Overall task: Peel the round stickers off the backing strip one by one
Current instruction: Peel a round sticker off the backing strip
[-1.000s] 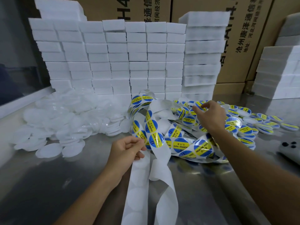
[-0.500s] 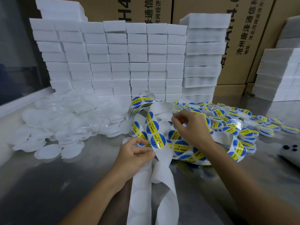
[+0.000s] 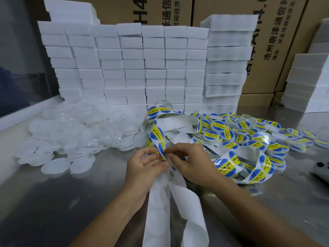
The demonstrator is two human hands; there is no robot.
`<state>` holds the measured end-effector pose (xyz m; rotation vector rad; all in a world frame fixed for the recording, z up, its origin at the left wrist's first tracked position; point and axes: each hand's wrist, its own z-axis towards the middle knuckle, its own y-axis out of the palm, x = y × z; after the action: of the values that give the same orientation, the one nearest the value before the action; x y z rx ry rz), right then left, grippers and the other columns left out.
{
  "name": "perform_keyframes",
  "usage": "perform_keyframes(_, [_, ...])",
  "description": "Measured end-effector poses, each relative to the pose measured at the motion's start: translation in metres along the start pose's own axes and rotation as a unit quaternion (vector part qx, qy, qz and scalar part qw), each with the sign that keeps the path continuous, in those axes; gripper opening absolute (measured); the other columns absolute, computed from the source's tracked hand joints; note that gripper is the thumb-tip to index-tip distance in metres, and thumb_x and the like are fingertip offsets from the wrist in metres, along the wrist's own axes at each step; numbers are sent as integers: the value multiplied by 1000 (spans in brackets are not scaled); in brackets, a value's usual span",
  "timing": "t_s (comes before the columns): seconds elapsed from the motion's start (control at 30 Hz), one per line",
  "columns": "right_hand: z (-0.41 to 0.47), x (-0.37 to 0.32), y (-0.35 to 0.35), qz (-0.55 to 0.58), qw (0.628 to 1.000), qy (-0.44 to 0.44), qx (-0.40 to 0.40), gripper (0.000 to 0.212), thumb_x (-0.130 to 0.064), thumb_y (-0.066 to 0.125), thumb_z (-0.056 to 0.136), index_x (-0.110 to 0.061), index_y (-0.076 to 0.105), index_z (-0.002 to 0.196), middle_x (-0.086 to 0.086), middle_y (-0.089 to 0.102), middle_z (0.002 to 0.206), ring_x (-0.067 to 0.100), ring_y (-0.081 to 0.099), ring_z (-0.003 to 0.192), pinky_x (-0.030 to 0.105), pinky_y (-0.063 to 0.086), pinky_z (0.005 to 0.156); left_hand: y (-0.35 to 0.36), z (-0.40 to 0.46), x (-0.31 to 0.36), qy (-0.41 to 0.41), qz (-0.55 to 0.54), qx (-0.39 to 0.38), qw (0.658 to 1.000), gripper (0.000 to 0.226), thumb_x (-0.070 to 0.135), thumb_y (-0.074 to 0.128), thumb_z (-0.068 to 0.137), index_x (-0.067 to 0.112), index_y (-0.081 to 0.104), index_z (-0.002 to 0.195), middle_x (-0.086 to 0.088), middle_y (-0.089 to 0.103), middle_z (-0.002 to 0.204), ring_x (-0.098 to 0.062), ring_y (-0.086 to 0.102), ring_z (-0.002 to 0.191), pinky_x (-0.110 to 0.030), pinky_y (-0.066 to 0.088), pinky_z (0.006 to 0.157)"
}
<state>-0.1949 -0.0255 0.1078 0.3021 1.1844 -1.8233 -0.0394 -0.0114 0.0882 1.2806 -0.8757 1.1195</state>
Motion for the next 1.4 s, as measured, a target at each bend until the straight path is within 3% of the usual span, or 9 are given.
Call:
perform_keyframes(0.13, [-2, -4, 3, -34, 999, -38, 4, 20, -8, 68, 89, -11, 75, 107, 1, 75, 99, 8, 68, 86, 20, 52, 82, -1, 2, 0, -27, -38, 35, 998, 37, -15, 73, 72, 2, 63, 104, -14, 76, 85, -23, 73, 77, -29, 61, 73])
perform_keyframes(0.37, [-5, -6, 6, -103, 986, -123, 50, 20, -20, 73, 88, -8, 75, 104, 4, 69, 107, 20, 68, 96, 41, 55, 79, -2, 3, 5, -59, -135, 45, 988, 29, -12, 69, 78, -2, 63, 103, -22, 73, 92, -24, 72, 77, -26, 59, 65])
perform_keyframes(0.6, [-5, -9, 7, -154, 967, -169, 113, 12, -19, 74, 87, -9, 77, 94, 3, 72, 94, 23, 69, 84, 42, 56, 66, -1, 5, 10, -48, -128, 26, 990, 19, -7, 68, 80, 2, 65, 96, -17, 75, 87, -20, 72, 76, -27, 60, 73])
perform_keyframes(0.77, [-6, -9, 7, -143, 971, -162, 107, 9, -15, 70, 89, -9, 77, 93, 3, 72, 92, 22, 68, 83, 42, 55, 67, -3, 5, 9, -15, -73, 30, 997, 17, -7, 70, 79, 5, 67, 90, -10, 76, 82, -14, 73, 72, -19, 56, 62])
perform_keyframes(0.97, [-3, -8, 4, 18, 987, 7, 161, 6, -11, 70, 87, -11, 73, 83, -2, 69, 78, 11, 62, 69, 35, 53, 68, -9, 9, 4, 6, 8, 74, 997, 18, -4, 73, 80, 13, 68, 82, -5, 76, 78, -12, 71, 71, -24, 56, 63])
perform_keyframes(1.07, [3, -9, -4, 174, 958, 120, 191, 10, -14, 69, 88, -16, 74, 80, -1, 70, 72, 6, 60, 63, 30, 54, 62, -14, 11, 2, 14, 34, 102, 994, 14, -3, 73, 80, 8, 66, 82, -6, 75, 75, -14, 72, 65, -21, 55, 56])
perform_keyframes(1.2, [3, -13, -3, 348, 909, 167, 161, 4, -10, 71, 88, -9, 74, 86, 1, 72, 70, 8, 66, 61, 19, 54, 61, -19, 14, -2, 58, 132, 101, 984, 17, -5, 74, 78, 9, 65, 75, -7, 72, 69, -17, 69, 64, -26, 57, 61])
perform_keyframes(1.33, [0, -16, 9, 403, 889, 183, 121, 5, -3, 70, 87, -3, 73, 91, 12, 75, 78, 19, 72, 73, 24, 58, 69, -25, 15, -1, 163, 347, 82, 920, 22, 4, 75, 75, 23, 64, 75, 10, 68, 70, 0, 63, 67, -9, 47, 63])
perform_keyframes(1.4, [1, -16, 9, 428, 877, 182, 117, 7, 2, 69, 86, -3, 73, 90, 12, 75, 79, 18, 73, 73, 23, 58, 68, -35, 17, 5, 189, 428, 121, 875, 14, 13, 72, 76, 24, 63, 79, 10, 68, 76, -6, 64, 75, -24, 51, 74])
